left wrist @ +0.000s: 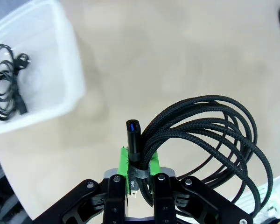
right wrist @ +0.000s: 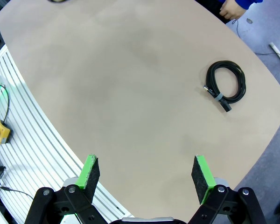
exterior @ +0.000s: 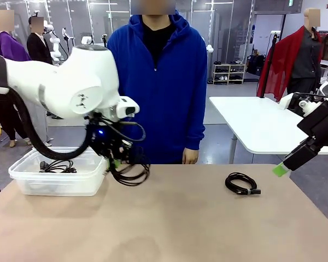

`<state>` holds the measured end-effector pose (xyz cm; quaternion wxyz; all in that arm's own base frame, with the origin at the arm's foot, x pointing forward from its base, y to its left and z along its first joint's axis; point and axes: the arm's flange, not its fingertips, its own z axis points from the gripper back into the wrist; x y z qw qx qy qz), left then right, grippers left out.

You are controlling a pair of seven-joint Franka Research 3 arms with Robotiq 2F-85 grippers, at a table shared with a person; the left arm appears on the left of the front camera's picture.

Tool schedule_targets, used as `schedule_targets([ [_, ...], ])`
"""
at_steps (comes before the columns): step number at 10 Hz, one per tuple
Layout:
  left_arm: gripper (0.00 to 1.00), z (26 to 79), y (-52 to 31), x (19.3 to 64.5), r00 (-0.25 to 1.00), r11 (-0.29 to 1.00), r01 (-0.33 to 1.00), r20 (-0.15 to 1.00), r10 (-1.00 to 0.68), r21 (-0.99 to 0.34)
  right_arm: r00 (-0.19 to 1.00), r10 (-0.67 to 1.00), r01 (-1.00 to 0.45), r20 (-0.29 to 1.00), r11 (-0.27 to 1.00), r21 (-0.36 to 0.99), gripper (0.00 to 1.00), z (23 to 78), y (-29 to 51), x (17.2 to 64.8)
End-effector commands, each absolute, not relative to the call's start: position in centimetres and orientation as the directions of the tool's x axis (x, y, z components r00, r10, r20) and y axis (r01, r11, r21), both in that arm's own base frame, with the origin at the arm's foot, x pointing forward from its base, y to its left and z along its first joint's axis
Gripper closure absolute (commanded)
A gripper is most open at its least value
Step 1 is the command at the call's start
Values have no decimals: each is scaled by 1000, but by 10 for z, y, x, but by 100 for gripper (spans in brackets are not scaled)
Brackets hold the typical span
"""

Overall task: Organize and store the cables.
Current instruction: Place the USB Extension Cable into the Organizing box.

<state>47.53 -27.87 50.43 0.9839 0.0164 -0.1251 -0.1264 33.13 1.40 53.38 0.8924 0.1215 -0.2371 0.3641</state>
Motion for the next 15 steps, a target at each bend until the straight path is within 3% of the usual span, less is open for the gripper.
schedule_targets([
  [1, 81, 510, -229, 492, 920, 966, 252, 295, -258, 60, 628, 596, -703, 500, 710, 36, 0, 533, 14, 331],
  [3, 81, 521, -180, 510, 875, 949, 302, 366, -316, 95, 628, 596, -703, 500, 710, 36, 0, 533, 14, 331],
  [6, 81, 534, -130, 527, 861, 953, 268, 408, -303, 141, 628, 596, -703, 500, 710, 36, 0, 533, 14, 331],
  [15, 81, 491, -87, 607, 923, 978, 120, 344, -172, 168, 628, 596, -703, 500, 710, 36, 0, 533, 14, 331],
])
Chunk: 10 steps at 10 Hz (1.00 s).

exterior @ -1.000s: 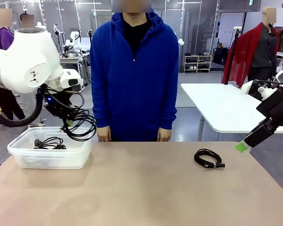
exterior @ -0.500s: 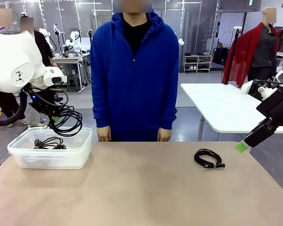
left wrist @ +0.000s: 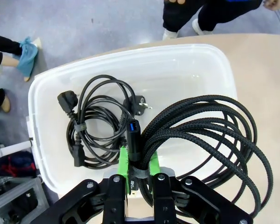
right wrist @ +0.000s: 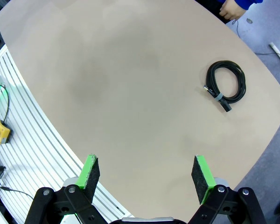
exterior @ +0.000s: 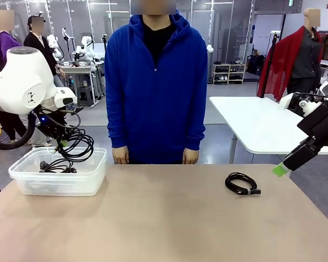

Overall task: Organize and store the cables.
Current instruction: Place the USB Extension Cable into the Organizing box.

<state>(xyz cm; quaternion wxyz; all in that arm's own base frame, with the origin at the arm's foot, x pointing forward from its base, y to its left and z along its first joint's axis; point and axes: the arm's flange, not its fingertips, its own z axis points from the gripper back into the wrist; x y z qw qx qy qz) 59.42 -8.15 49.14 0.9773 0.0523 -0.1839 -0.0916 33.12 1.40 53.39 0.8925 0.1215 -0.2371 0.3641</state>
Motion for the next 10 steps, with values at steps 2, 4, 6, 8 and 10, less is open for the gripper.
schedule_targets([
  [2, 81, 472, -94, 618, 927, 980, 100, 343, -154, 170, 628, 596, -703, 500, 710, 36, 0, 533, 14, 331],
  [4, 81, 455, -96, 622, 931, 979, 82, 336, -143, 189, 628, 596, -703, 500, 710, 36, 0, 533, 14, 331],
  [6, 81, 432, -98, 628, 944, 978, 74, 302, -131, 193, 628, 596, -703, 500, 710, 36, 0, 533, 14, 331],
  [8, 81, 411, -101, 636, 949, 982, 65, 292, -115, 176, 628, 596, -703, 500, 710, 36, 0, 533, 14, 331],
  [10, 81, 399, -102, 638, 950, 987, 53, 298, -96, 152, 628, 596, -703, 500, 710, 36, 0, 533, 14, 331],
])
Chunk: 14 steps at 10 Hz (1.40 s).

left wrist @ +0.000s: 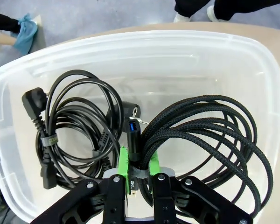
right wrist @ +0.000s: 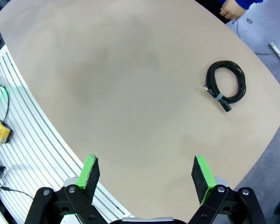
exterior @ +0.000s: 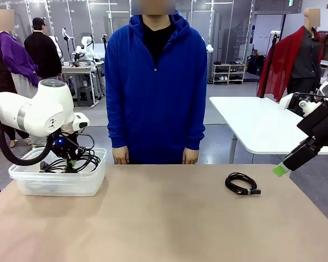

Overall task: Organize and store the cables.
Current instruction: Place the USB Extension Cable into the Organizing box.

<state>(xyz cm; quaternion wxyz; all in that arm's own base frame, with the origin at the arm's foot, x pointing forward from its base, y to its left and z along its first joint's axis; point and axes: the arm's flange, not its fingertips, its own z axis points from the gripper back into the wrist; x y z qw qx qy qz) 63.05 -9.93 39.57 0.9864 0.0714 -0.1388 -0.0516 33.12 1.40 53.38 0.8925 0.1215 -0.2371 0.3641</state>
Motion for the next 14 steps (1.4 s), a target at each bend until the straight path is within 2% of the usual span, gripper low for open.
schedule_targets([
  [1, 81, 395, -101, 637, 950, 988, 53, 298, -96, 147, 628, 596, -703, 500, 710, 36, 0, 533, 14, 331],
  [4, 81, 390, -100, 633, 953, 989, 50, 291, -90, 143, 628, 596, -703, 500, 710, 36, 0, 533, 14, 331],
  [5, 76, 391, -100, 632, 953, 988, 48, 289, -88, 144, 628, 596, -703, 500, 710, 36, 0, 533, 14, 331],
  [13, 56, 400, -97, 625, 951, 988, 44, 297, -86, 146, 628, 596, -703, 500, 710, 36, 0, 533, 14, 331],
  [14, 60, 401, -97, 624, 950, 988, 46, 299, -89, 147, 628, 596, -703, 500, 710, 36, 0, 533, 14, 331],
])
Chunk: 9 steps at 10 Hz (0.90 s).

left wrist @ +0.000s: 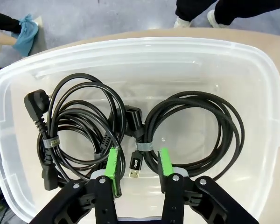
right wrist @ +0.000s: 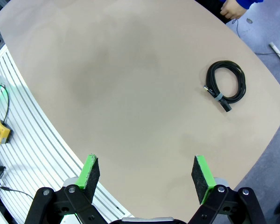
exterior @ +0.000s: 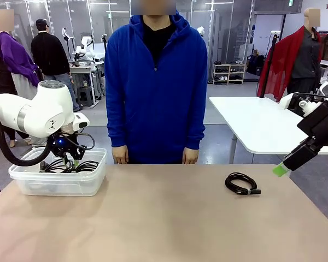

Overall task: Organize and store the cables.
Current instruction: Place the USB Extension Cable into the Organizing box.

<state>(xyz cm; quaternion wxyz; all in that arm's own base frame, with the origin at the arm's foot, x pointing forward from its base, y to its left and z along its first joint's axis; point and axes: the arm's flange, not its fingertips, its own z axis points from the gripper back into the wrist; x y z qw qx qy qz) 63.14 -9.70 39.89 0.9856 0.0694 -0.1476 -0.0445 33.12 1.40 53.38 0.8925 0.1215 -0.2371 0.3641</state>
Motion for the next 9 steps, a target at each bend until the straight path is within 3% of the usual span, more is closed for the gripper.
schedule_targets([
  [1, 52, 403, -96, 622, 949, 989, 49, 303, -90, 142, 628, 596, -703, 500, 710, 36, 0, 533, 14, 331],
  [2, 55, 405, -96, 621, 947, 990, 52, 307, -91, 133, 628, 596, -703, 500, 710, 36, 0, 533, 14, 331],
  [3, 47, 407, -96, 620, 946, 990, 56, 310, -95, 133, 628, 596, -703, 500, 710, 36, 0, 533, 14, 331],
  [4, 48, 410, -97, 618, 945, 990, 57, 313, -96, 132, 628, 596, -703, 500, 710, 36, 0, 533, 14, 331],
  [7, 25, 416, -95, 613, 946, 993, 52, 312, -84, 110, 628, 596, -703, 500, 710, 36, 0, 533, 14, 331],
  [8, 23, 417, -96, 611, 945, 993, 55, 315, -85, 103, 628, 596, -703, 500, 710, 36, 0, 533, 14, 331],
  [9, 12, 418, -97, 611, 944, 993, 60, 318, -89, 98, 628, 596, -703, 500, 710, 36, 0, 533, 14, 331],
])
